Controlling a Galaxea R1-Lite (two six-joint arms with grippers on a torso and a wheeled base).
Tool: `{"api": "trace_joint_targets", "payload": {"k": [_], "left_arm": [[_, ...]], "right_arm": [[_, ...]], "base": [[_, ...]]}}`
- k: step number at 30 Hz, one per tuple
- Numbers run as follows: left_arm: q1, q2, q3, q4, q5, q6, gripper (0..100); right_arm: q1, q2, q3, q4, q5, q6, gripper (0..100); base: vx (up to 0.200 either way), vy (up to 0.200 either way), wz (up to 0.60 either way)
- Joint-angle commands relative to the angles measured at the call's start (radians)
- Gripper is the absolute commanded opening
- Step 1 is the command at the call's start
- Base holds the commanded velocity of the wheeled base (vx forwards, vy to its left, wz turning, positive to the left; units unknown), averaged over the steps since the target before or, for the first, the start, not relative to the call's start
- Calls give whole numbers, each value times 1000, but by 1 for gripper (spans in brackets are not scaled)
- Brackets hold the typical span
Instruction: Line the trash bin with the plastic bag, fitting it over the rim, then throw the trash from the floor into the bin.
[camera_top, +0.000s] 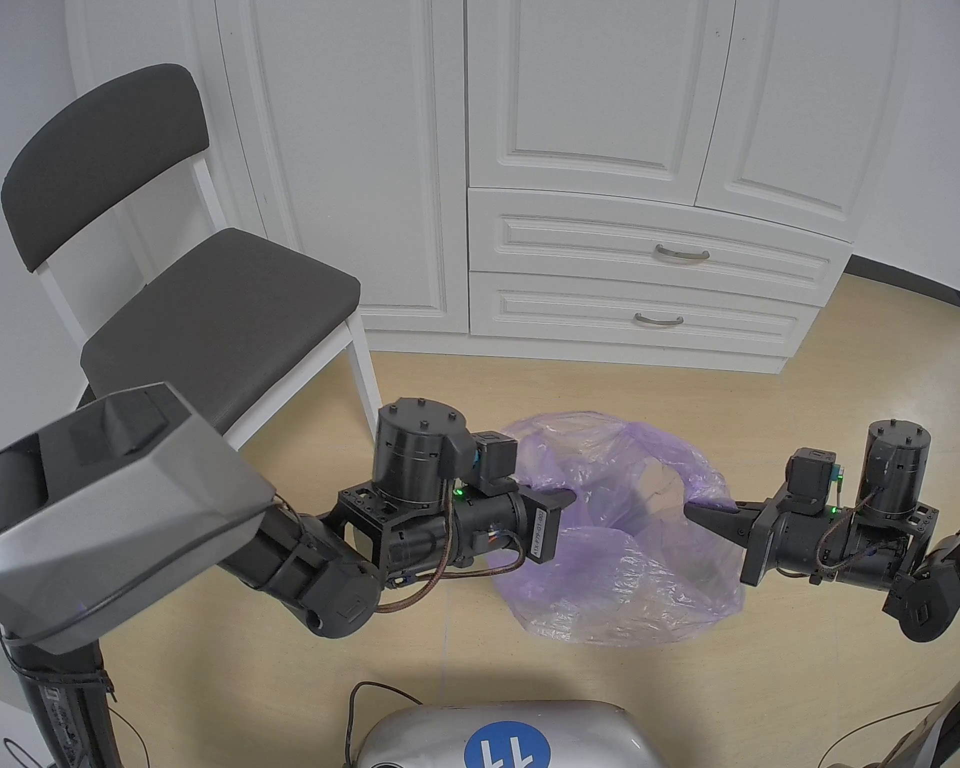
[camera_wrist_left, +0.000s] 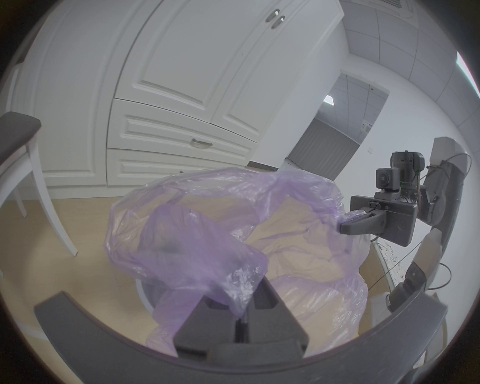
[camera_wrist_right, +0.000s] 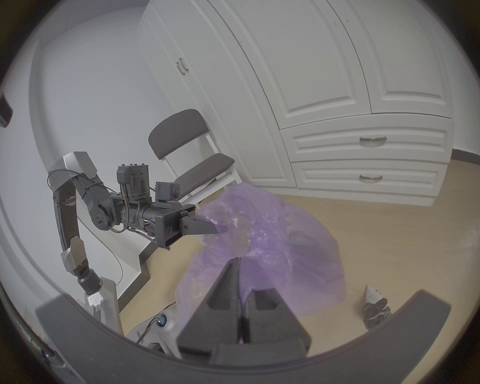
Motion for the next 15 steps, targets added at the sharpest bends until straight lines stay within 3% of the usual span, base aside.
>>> {"api": "trace_joint_targets", "payload": {"k": [1, 9, 11, 15], "left_arm": [[3, 96, -65, 0, 0, -3, 0], [12, 232, -250, 0, 1, -35, 0], [14, 257, -303, -1, 3, -64, 0], [12, 344, -414, -20, 78, -113, 0]], "right_arm": [[10, 80, -19, 2, 7, 1, 0], [2, 229, -91, -32, 18, 56, 0], [4, 281, -108, -96, 18, 116, 0], [10, 427, -120, -379, 9, 248, 0]], "base": [[0, 0, 0], [0, 0, 0], [0, 0, 0], [0, 0, 0]]}}
